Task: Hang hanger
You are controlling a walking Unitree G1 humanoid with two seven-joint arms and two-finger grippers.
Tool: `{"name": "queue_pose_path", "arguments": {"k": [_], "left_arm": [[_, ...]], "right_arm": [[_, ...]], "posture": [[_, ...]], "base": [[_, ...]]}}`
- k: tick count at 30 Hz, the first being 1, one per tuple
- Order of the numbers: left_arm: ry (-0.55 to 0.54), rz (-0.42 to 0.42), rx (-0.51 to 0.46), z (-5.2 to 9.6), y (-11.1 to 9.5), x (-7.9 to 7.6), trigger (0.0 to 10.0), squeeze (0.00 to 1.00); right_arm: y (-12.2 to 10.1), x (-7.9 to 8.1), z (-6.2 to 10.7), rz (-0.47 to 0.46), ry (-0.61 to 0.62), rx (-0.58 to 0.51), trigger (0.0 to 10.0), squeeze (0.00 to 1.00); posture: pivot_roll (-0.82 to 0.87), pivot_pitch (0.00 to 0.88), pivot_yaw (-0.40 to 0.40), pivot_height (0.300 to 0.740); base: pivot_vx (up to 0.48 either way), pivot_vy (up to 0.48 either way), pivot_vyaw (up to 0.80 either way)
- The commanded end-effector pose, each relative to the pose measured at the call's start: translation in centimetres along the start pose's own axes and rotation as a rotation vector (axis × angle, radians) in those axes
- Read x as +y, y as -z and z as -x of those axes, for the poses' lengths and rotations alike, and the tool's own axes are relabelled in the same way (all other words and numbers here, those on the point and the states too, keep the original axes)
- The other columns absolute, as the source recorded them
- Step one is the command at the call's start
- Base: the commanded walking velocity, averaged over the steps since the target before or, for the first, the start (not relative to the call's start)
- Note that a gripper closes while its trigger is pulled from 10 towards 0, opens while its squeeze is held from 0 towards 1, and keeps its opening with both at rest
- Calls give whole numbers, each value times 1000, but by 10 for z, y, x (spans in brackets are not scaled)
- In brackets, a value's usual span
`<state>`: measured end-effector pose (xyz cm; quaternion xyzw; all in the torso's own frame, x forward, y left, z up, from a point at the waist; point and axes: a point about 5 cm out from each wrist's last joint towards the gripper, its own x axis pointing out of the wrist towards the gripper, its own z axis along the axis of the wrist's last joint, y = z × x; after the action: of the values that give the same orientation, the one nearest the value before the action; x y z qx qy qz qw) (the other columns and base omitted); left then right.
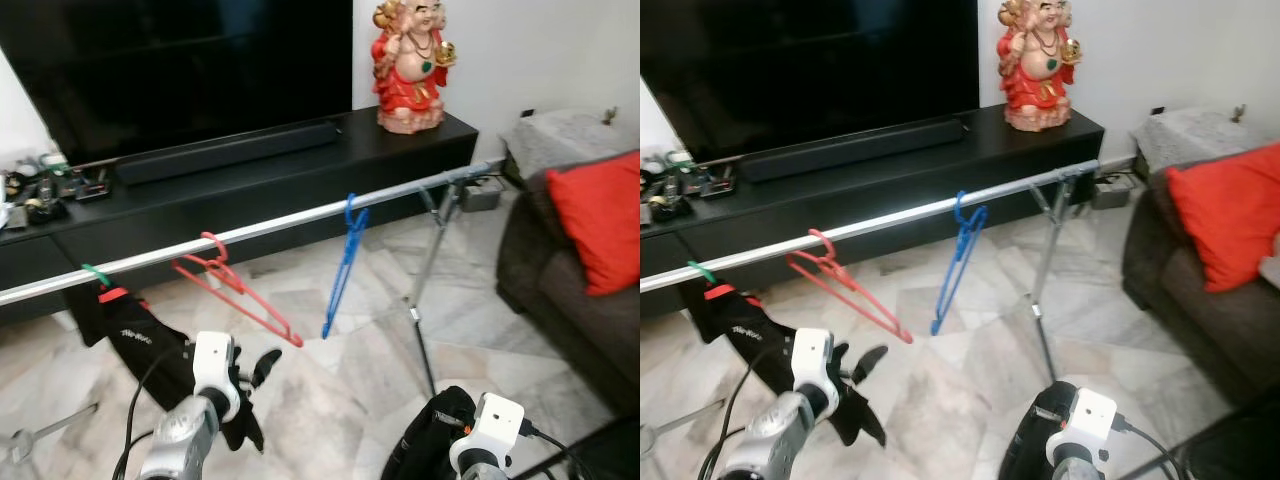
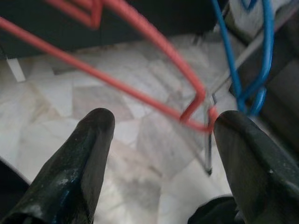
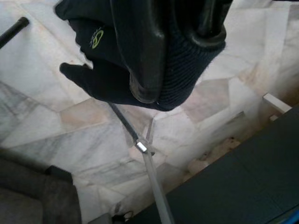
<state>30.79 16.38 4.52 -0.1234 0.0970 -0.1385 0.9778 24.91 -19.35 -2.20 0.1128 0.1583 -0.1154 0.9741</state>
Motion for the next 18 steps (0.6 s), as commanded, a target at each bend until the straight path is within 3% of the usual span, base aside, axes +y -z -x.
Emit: {"name": "queue_pose_path", "arguments": {"k": [1, 7, 10, 15, 18], "left_arm": [[28, 32, 1, 2, -3, 0, 10000, 0], [140, 42, -55, -1, -33, -9, 10000, 0], [130, 24, -95, -14, -52, -18, 10000, 0], [50, -23, -57, -34, -62, -30, 10000, 0], [22, -2, -12, -45, -67, -37, 10000, 0]], "right_arm": [[0, -3, 1, 2, 10, -3, 10000, 0], [2, -1, 2, 0, 7, 4, 10000, 0], [2, 1, 1, -2, 4, 4, 10000, 0], [2, 2, 1, -4, 7, 3, 10000, 0], [2, 3, 1, -4, 9, 6, 10000, 0]], "posture": [[-41, 47, 99, 740], [-29, 58, 101, 740], [-28, 64, 104, 740], [-28, 69, 110, 740], [-31, 70, 113, 740]], "base": [[0, 0, 0], [0, 0, 0], [0, 0, 0], [0, 0, 0], [0, 0, 0]]}}
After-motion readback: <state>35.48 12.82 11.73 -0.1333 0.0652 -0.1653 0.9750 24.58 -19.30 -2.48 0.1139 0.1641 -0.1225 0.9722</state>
